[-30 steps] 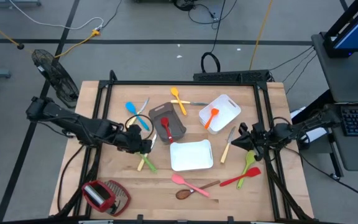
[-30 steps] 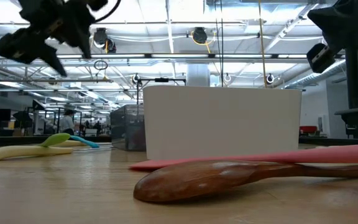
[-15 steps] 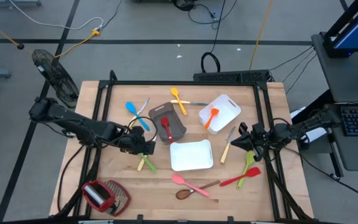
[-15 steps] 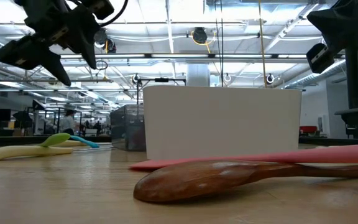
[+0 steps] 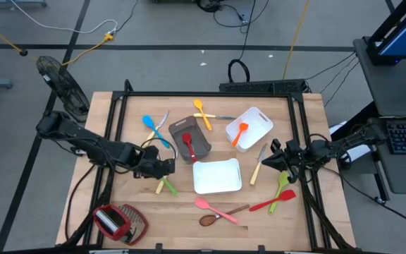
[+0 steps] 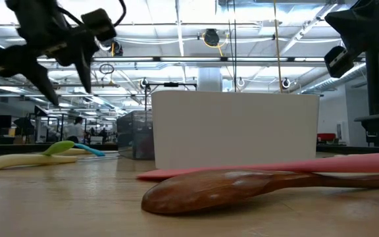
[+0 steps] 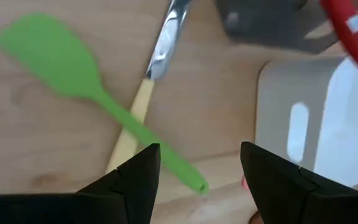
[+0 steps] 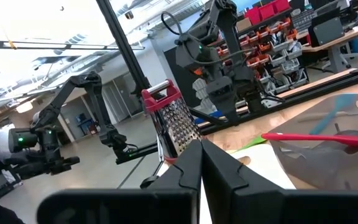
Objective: Pick & Place Kitchen Items
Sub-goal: Put the green spatula into the top white bin
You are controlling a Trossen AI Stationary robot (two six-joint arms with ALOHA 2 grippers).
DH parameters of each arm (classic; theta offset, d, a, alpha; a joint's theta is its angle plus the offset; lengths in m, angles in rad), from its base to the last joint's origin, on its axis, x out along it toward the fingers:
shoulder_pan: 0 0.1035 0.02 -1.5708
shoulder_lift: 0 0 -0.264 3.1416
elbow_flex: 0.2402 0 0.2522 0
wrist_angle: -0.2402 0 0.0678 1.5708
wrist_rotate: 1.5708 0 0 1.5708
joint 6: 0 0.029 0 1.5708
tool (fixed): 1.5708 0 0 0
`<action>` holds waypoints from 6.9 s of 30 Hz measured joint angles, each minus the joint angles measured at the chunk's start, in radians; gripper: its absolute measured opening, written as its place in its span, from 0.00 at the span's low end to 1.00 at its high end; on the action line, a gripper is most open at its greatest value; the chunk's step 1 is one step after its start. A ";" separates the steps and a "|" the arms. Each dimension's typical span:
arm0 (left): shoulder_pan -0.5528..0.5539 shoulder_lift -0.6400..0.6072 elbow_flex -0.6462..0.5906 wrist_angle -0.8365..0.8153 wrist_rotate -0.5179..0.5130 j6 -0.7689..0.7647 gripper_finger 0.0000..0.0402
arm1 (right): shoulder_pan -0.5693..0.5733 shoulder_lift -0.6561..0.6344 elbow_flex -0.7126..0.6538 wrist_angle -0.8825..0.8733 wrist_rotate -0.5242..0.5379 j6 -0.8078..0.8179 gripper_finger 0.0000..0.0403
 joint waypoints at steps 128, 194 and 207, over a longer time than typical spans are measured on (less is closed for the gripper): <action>-0.056 0.127 -0.058 0.293 -0.133 -0.294 0.08 | 0.000 0.010 0.000 -0.016 0.001 0.008 0.01; 0.365 0.404 0.642 0.261 0.134 0.999 0.08 | -0.175 0.535 0.235 0.236 0.233 0.293 0.44; 0.371 0.491 0.713 0.256 0.146 1.048 0.08 | -0.346 0.746 0.387 0.228 0.004 0.335 0.61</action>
